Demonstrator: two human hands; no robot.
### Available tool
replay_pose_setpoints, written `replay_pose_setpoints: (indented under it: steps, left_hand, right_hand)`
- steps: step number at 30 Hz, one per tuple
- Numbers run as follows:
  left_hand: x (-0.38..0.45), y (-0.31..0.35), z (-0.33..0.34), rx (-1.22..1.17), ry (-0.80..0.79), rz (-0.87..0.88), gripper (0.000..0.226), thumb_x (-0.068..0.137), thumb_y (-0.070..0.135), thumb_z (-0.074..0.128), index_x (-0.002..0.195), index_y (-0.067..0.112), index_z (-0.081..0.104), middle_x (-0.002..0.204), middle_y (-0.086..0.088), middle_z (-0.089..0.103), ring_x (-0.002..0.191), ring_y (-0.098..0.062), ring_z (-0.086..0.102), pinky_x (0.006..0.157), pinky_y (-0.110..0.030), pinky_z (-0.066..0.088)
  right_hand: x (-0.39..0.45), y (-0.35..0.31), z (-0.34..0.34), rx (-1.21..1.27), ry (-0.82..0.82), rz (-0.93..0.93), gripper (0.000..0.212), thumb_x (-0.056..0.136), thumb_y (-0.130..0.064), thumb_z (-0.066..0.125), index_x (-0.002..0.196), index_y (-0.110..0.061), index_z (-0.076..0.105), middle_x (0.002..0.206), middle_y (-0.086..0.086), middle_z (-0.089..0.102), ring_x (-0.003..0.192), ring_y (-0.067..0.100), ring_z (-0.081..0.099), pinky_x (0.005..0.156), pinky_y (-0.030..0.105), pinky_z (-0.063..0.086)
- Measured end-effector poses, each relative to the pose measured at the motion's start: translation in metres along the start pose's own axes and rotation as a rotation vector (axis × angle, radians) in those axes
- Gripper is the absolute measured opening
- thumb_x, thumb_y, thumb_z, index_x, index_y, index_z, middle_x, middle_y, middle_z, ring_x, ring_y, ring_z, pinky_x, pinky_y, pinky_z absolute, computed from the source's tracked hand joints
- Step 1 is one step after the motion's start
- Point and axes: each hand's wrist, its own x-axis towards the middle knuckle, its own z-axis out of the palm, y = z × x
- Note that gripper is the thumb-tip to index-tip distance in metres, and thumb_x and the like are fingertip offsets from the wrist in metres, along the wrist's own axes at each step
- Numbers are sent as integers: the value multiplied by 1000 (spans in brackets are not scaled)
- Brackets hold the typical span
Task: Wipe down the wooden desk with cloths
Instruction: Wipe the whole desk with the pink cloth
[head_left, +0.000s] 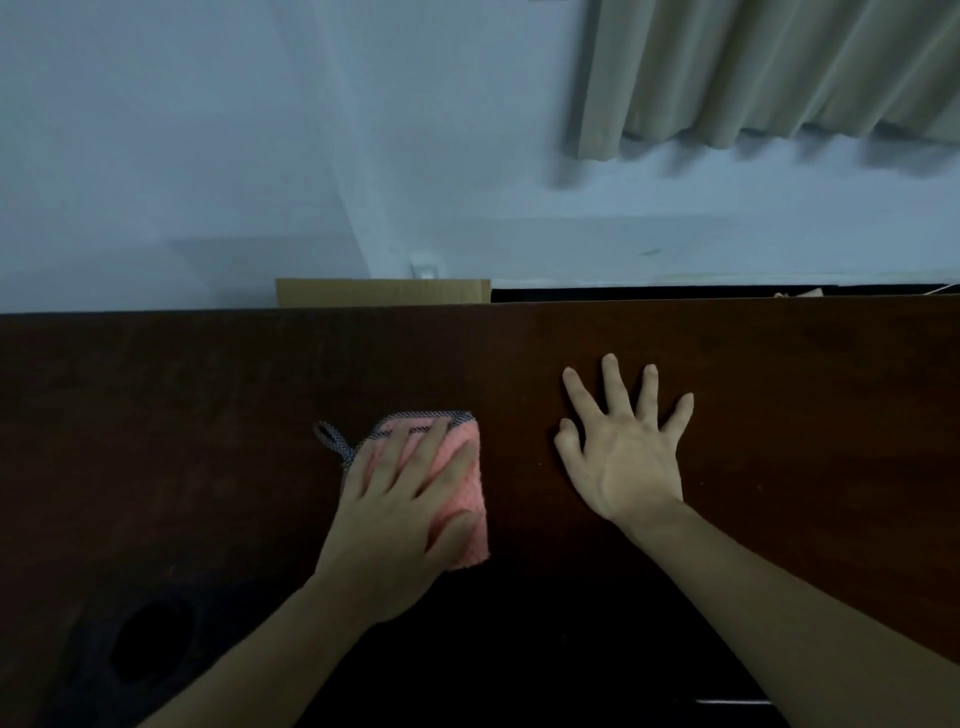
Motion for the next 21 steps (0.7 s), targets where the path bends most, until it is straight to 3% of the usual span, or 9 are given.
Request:
replay_pose_setpoints:
  steps: [4,7,10,16,21]
  left_hand:
    - [10,-12,-4,24,-27,35,70,86,77,-7,148,53,-29,162,15,-34,149,-18,-33,122,-47,-18]
    - [36,-30,-8,30,42,3,75,86,79,-10,153,50,-23,168,10,-21,155,-25,-18,124,-50,-10]
    - [71,-56,-14,65,71,-87,81,83,78,-10,156,45,-22,169,5,-15,155,-28,-9,124,-54,-3]
    - [73,-73,-23,71,72,-129,76,91,70,2,158,40,-16,169,1,-8,155,-31,-3,125,-55,1]
    - [7,-59,-10,46,26,58,69,94,68,-4,157,43,-18,167,4,-26,154,-29,-20,124,-53,-9]
  right_hand:
    - [-1,0,-1,6,0,-4,62,102,-55,13,161,-40,2,170,5,-9,152,44,-16,116,72,-6]
    - [-2,1,-1,-1,3,-2,66,97,-57,5,161,-41,3,170,5,-8,153,43,-14,116,71,-6]
    - [-2,1,0,3,10,9,62,102,-56,13,161,-41,3,170,4,-8,153,43,-14,117,71,-6]
    - [-1,-5,4,-15,23,12,61,103,-54,18,161,-42,4,170,4,-6,153,42,-12,116,71,-6]
    - [-1,-12,-3,-49,-10,75,62,101,-56,12,161,-41,3,171,3,-7,154,41,-11,116,73,-3]
